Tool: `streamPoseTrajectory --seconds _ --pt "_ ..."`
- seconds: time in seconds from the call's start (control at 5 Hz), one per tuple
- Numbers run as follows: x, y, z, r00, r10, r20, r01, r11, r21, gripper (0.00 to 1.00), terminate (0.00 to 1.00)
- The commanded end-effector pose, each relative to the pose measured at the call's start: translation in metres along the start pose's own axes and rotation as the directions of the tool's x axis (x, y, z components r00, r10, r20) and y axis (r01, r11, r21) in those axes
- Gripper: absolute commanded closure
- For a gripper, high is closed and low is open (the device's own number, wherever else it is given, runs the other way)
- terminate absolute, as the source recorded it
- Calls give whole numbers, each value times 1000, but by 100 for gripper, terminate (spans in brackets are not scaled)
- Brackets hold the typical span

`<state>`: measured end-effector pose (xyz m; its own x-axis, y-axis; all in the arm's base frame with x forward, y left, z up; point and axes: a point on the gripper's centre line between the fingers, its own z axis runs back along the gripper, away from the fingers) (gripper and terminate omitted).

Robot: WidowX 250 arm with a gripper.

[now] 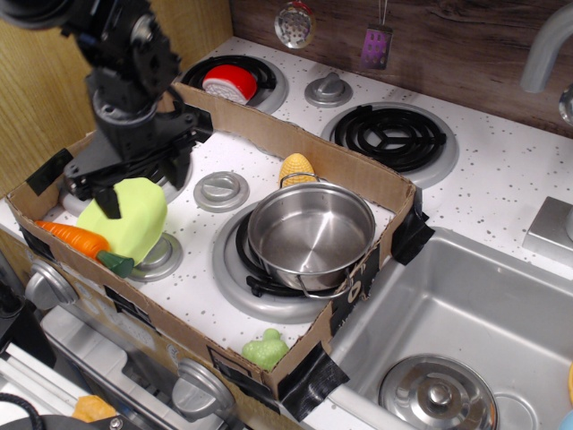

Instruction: Take carrot off plate

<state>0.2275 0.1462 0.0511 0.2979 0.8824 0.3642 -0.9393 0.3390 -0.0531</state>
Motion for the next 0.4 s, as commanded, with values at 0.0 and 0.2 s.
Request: streamPoseTrajectory --seconds 0.0,0.2 --pt "17 24 5 991 100 93 -101 995 6 0 0" --pt "21 32 1 991 102 90 -101 995 -8 0 0"
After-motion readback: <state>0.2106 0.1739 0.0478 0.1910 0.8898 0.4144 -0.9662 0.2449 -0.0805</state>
